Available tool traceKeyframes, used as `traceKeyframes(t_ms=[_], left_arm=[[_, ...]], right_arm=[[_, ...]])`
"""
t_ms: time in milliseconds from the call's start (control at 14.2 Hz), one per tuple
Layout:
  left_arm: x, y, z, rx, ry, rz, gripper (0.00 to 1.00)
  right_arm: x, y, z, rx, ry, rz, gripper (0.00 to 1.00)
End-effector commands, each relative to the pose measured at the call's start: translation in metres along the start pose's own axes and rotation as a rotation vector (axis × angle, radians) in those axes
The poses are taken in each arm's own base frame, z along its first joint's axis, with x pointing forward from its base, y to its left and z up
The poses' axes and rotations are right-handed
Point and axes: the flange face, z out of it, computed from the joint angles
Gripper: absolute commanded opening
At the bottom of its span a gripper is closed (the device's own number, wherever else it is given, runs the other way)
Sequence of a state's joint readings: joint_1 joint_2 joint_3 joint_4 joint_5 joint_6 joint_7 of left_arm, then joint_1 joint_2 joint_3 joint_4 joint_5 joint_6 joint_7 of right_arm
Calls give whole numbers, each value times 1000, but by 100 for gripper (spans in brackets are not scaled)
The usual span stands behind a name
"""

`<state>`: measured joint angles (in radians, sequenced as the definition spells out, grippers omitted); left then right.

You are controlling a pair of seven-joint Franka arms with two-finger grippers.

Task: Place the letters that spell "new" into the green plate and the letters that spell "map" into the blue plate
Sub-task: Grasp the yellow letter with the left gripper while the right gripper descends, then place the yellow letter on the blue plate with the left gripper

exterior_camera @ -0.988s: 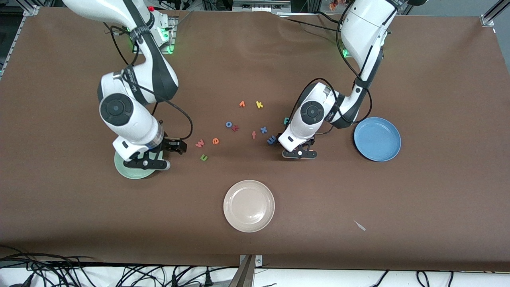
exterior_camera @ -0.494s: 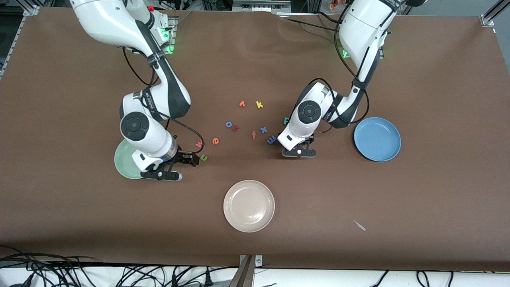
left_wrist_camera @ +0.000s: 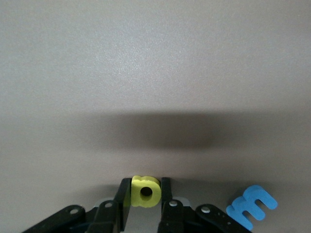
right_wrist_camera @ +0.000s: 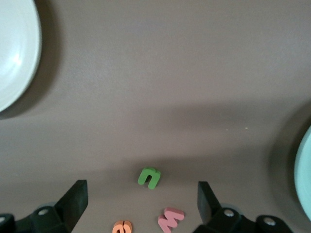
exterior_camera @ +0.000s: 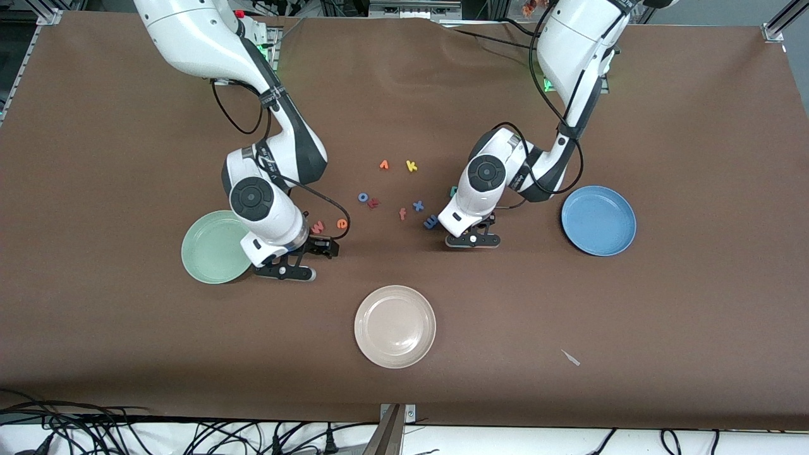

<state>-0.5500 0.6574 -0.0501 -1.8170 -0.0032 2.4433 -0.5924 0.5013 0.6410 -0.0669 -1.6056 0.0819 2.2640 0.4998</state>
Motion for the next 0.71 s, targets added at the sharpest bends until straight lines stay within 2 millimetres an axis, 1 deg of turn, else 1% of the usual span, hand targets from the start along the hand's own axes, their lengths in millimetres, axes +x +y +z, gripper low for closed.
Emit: traceKeyframes(t_ms=[0, 71, 212, 282, 353, 424, 565, 635], left_arm=[[4, -12, 1, 46, -9, -4, 11], [12, -24, -11, 66, -36, -10, 11], [27, -56, -35, 98, -107, 79, 11], [29, -75, -43, 113, -155, 127, 11], [32, -94, -48, 122, -208, 185, 11], [38, -118, -54, 120, -245, 228, 11], [38, -146, -57, 116, -316, 327, 12], [39, -163, -55, 135, -356, 378, 12]], right_arm=[[-6, 9, 12, -9, -21, 18, 100], [-9, 13, 18, -18, -30, 21, 100], [-18, 21, 34, -12, -14, 25, 100], [-24, 26, 43, -7, -1, 29, 100], [-30, 30, 49, -2, 9, 31, 100], [-36, 31, 51, 0, 9, 31, 100], [-44, 37, 51, -6, -2, 32, 100], [-48, 40, 55, -9, -5, 35, 100]])
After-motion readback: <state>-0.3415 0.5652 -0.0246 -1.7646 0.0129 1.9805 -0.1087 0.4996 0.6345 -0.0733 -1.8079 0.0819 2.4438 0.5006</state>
